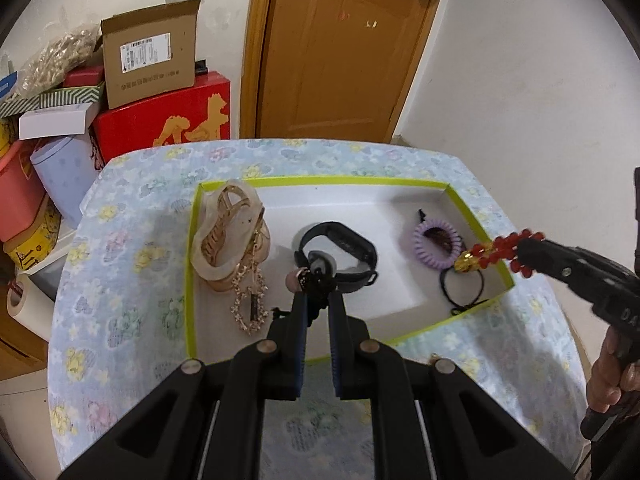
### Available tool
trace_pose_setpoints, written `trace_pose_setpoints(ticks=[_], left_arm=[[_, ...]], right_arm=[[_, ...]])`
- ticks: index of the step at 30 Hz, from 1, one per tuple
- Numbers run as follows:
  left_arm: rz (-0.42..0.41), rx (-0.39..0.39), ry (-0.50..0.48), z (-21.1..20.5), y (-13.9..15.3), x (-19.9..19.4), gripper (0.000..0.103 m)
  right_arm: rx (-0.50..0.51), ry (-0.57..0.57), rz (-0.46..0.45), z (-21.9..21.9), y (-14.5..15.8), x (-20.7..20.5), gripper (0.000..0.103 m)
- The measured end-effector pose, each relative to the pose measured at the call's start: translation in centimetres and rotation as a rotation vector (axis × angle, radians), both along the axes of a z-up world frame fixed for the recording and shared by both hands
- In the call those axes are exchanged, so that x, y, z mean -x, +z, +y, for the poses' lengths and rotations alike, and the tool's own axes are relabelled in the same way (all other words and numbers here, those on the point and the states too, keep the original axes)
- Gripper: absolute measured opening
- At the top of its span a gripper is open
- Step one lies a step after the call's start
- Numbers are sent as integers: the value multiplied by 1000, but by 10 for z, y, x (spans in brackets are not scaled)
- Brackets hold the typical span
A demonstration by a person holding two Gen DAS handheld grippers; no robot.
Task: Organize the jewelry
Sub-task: 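Carry the clip and red bracelet over the green tray and open both grippers, then move the left gripper to the light-blue coil tie while the right gripper reaches the gold clip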
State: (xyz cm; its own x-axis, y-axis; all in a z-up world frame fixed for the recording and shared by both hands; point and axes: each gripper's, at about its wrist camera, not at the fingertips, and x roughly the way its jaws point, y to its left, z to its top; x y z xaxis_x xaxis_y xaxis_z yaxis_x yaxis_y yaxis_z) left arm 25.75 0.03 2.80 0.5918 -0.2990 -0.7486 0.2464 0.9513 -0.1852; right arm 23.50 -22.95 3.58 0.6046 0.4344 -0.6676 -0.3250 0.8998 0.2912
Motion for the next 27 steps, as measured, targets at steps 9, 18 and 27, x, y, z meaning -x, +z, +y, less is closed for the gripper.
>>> trace_pose_setpoints(ticks=[9, 18, 27], left_arm=[[38, -36, 9, 0, -21, -14, 11], [46, -38, 21, 0, -25, -13, 13], [19, 2, 32, 7, -12, 6, 21]], right_arm=[[-5, -14, 121, -1, -45, -24, 10], [-3, -35, 129, -10, -48, -18, 15], [-24, -50, 83, -19, -28, 2, 18]])
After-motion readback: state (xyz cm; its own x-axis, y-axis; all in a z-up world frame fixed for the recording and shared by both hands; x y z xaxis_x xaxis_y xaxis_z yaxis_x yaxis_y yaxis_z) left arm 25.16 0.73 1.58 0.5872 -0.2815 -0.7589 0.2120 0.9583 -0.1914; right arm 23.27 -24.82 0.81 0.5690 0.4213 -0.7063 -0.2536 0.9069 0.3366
